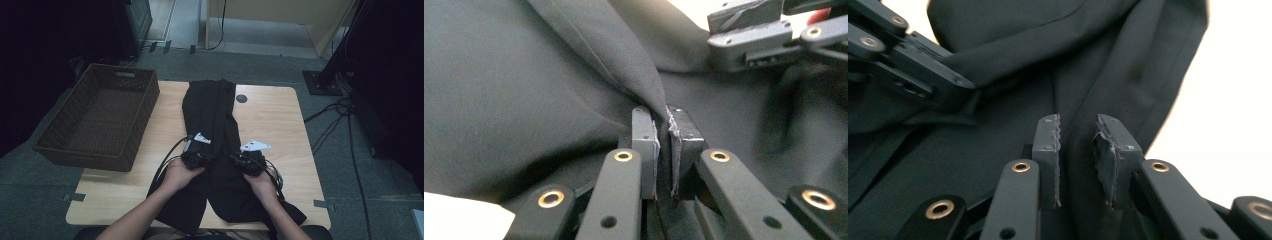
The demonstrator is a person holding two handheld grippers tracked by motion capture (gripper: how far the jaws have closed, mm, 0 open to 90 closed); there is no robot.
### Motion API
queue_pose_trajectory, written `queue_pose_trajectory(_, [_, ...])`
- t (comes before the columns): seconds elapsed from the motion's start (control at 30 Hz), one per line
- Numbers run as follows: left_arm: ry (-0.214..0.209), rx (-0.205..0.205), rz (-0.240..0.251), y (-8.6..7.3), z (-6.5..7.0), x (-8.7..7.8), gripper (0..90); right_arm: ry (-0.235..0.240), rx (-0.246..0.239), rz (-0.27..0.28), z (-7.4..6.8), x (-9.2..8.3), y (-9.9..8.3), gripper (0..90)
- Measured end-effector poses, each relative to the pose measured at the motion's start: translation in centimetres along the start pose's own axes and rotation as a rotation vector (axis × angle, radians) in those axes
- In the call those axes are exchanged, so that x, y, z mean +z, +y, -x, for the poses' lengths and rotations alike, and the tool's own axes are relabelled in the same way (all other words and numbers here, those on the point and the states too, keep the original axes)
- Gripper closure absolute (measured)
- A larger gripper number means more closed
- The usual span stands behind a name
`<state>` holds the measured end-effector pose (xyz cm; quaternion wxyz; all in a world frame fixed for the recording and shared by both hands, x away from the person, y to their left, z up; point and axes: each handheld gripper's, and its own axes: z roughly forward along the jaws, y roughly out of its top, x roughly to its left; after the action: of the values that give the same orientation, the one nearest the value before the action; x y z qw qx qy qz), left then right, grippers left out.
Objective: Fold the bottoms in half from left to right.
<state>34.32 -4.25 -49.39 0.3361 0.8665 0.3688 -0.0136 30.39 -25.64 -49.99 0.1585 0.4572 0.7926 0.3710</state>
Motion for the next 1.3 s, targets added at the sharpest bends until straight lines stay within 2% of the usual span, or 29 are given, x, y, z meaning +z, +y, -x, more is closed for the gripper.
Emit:
queue_pose_trajectory(0.13, [0.023, 0.003, -0.003, -0.2, -0.5, 0.5, 84.9, -0.013, -0.018, -0.039, -0.1, 1.2, -0.3, 71.9])
queue_pose_trajectory(0.23, [0.073, 0.026, 0.003, -0.3, -0.9, 0.2, 85.6, -0.012, -0.020, -0.018, -0.3, 1.8, -0.2, 72.4])
queue_pose_trajectory(0.3, [0.098, 0.019, 0.005, -0.4, -1.6, -0.2, 85.7, -0.008, -0.032, -0.015, -0.7, 2.4, 0.2, 70.6])
queue_pose_trajectory(0.37, [0.122, 0.019, 0.000, -0.5, -2.7, -0.8, 85.8, -0.011, -0.056, -0.015, -1.5, 3.3, 0.8, 69.2])
queue_pose_trajectory(0.43, [0.153, 0.001, 0.000, -0.4, -4.3, -1.4, 85.8, -0.010, -0.073, -0.005, -2.3, 4.4, 1.6, 68.5])
queue_pose_trajectory(0.5, [0.172, -0.030, 0.002, -0.1, -5.7, -1.7, 85.7, -0.010, -0.070, 0.018, -2.8, 5.6, 2.4, 68.4])
queue_pose_trajectory(0.53, [0.176, -0.046, 0.000, 0.2, -6.6, -1.8, 85.7, -0.018, -0.078, 0.027, -3.0, 6.2, 2.8, 68.0])
queue_pose_trajectory(0.67, [0.177, -0.070, 0.003, 1.2, -8.3, -1.8, 85.4, -0.023, -0.052, 0.052, -2.9, 8.1, 4.3, 61.3])
queue_pose_trajectory(0.73, [0.172, -0.068, 0.004, 1.3, -8.5, -1.8, 84.7, -0.001, -0.029, 0.018, -2.7, 8.0, 4.9, 63.4])
queue_pose_trajectory(0.8, [0.162, -0.066, 0.015, 1.1, -8.5, -1.9, 82.6, 0.018, -0.028, 0.043, -2.5, 7.0, 5.1, 70.1])
queue_pose_trajectory(0.83, [0.157, -0.073, 0.026, 1.0, -8.5, -2.0, 81.4, 0.026, -0.035, 0.052, -2.3, 6.6, 4.8, 70.6])
queue_pose_trajectory(0.87, [0.152, -0.079, 0.032, 1.0, -8.4, -2.1, 80.8, 0.025, -0.047, 0.037, -2.2, 6.5, 4.6, 70.5])
queue_pose_trajectory(0.9, [0.152, -0.071, 0.035, 0.9, -8.4, -2.2, 79.1, 0.026, -0.057, 0.009, -2.1, 6.7, 4.3, 70.4])
queue_pose_trajectory(0.97, [0.150, -0.054, 0.039, 0.8, -8.2, -2.6, 73.1, 0.031, -0.069, 0.024, -2.0, 6.8, 3.6, 71.5])
queue_pose_trajectory(1.0, [0.148, -0.054, 0.043, 0.8, -8.1, -2.9, 68.4, 0.027, -0.060, 0.024, -2.0, 6.6, 3.4, 71.7])
queue_pose_trajectory(1.1, [0.152, -0.037, 0.073, 0.5, -7.8, -4.7, 57.8, 0.019, -0.060, 0.024, -2.2, 6.3, 3.1, 71.2])
queue_pose_trajectory(1.17, [0.155, -0.030, 0.098, 0.1, -7.8, -5.9, 51.0, 0.017, -0.062, 0.023, -2.4, 5.8, 2.6, 67.4])
queue_pose_trajectory(1.23, [0.139, -0.041, 0.099, -0.7, -7.8, -6.6, 47.4, 0.030, -0.056, 0.027, -2.5, 5.4, 2.2, 64.0])
queue_pose_trajectory(1.3, [0.146, -0.028, 0.087, -1.6, -7.6, -6.9, 44.7, 0.037, -0.045, 0.031, -2.6, 4.9, 1.8, 64.0])
